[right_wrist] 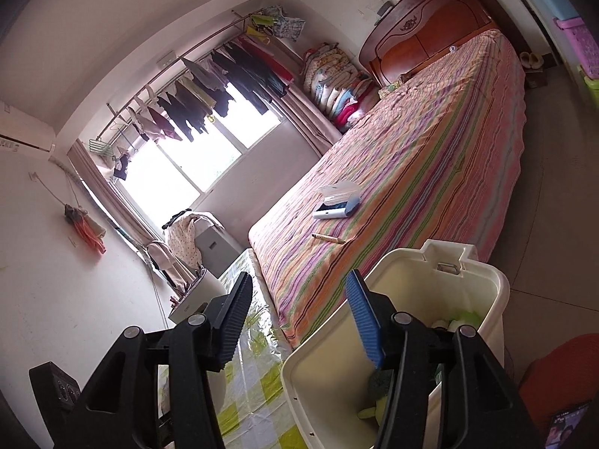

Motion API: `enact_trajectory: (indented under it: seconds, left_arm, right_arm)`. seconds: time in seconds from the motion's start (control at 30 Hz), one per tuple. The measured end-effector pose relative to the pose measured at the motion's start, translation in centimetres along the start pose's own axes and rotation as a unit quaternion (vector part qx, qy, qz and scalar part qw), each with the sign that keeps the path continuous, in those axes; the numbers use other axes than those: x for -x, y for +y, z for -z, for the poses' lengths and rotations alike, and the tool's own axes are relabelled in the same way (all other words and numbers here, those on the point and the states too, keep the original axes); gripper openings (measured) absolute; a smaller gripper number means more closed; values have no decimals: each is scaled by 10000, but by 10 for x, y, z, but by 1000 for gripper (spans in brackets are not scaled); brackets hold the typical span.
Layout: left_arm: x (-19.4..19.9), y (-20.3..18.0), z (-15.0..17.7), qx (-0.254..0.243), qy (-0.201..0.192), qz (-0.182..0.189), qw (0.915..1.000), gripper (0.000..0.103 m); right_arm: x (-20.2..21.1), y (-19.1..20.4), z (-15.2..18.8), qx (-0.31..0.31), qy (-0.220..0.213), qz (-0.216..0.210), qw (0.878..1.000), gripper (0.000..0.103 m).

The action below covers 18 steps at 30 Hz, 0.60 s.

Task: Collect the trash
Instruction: 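Open both tools to drop the bottle and fluffy toy into the bin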

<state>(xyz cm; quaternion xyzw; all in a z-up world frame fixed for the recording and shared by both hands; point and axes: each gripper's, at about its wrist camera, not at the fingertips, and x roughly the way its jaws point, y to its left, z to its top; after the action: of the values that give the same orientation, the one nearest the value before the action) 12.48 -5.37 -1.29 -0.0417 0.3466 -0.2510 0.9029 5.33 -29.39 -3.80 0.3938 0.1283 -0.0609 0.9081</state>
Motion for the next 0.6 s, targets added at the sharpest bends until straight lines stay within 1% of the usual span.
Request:
enact_trajectory:
  seconds: [0.17, 0.27, 0.33, 0.37, 0.6]
  left_arm:
    - [-17, -10, -1, -146, 131, -33, 9998, 54]
    - [-28, -19, -4, -118, 196, 33, 9997, 54]
    - [-36, -24, -7, -93, 242, 85, 9996, 54]
    - [-40, -27, -8, -92, 264, 104, 9996, 54]
    - [-64, -50, -12, -228, 479, 220, 9983, 54]
  right_arm:
    - [5, -7, -4, -221, -119, -108, 9996, 53]
    - [9, -9, -7, -279, -211, -167, 9992, 54]
    - [12, -11, -8, -320, -276, -193, 9989, 59]
    - [13, -12, -8, -346, -303, -201, 9987, 60]
    - [19, -16, -10, -405, -431, -258, 9979, 60]
